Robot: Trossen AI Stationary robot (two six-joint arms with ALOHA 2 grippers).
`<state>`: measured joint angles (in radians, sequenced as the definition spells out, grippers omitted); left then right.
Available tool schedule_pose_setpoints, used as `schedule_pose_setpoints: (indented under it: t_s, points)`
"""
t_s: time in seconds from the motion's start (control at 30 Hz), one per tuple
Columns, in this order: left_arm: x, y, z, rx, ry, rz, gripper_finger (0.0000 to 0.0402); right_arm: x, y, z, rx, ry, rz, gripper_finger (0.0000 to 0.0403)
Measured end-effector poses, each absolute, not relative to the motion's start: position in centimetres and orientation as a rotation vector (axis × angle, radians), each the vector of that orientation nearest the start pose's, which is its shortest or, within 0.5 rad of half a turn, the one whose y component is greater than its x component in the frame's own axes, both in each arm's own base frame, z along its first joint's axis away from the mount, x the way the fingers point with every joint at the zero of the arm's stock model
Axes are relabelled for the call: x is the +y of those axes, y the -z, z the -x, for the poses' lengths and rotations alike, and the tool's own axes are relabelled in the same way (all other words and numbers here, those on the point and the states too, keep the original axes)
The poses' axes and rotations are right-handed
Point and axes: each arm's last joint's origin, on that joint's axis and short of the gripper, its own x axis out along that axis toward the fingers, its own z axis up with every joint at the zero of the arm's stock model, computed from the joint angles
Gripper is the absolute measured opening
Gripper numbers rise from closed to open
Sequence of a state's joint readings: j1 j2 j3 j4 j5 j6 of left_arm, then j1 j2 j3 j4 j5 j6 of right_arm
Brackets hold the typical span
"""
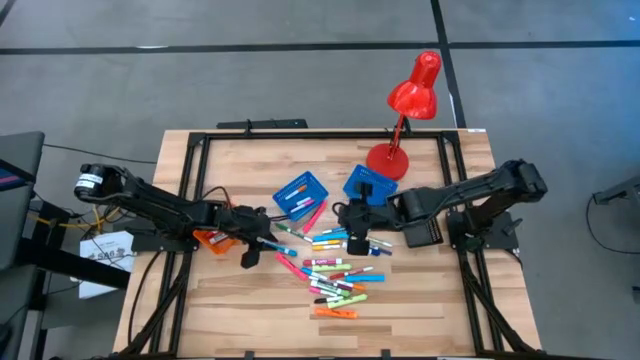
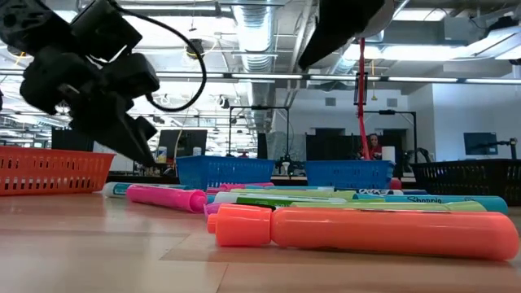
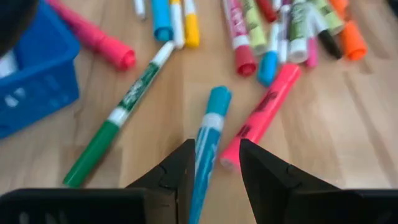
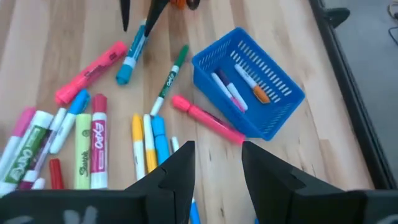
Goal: Pick & Place Markers
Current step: Put the large light blue marker pen into the orange bin
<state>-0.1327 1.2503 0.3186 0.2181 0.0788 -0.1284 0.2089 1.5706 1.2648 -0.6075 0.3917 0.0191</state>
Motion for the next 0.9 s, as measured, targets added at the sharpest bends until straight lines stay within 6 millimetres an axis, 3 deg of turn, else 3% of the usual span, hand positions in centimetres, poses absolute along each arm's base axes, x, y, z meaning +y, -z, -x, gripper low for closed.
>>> schedule_pose_setpoints:
  t_s: [0.2, 0.4, 0.57, 0.73, 0.9]
  points:
    - [-3.3, -12.2, -19.7, 0.761, 0.166, 0.095, 0.0121, 5.5, -25.0, -33.7, 0.967, 0.188, 0.276, 0.0123]
    - [-3.0, -10.8, -19.1, 0.818, 0.065, 0.022, 0.0121, 5.4, -22.9, -34.5, 1.033, 0.193, 0.294, 0.0121]
    - [-2.9, -10.2, -19.1, 0.837, 0.053, 0.012, 0.0110, 5.5, -22.1, -34.9, 1.052, 0.150, 0.366, 0.0123]
    - [-3.0, -10.3, -19.3, 0.821, 0.052, 0.013, 0.0066, 5.5, -22.1, -35.0, 1.054, 0.136, 0.388, 0.0122]
    - [-3.1, -12.2, -20.2, 0.719, 0.057, 0.028, 0.0066, 5.5, -22.2, -35.0, 1.046, 0.137, 0.386, 0.0123]
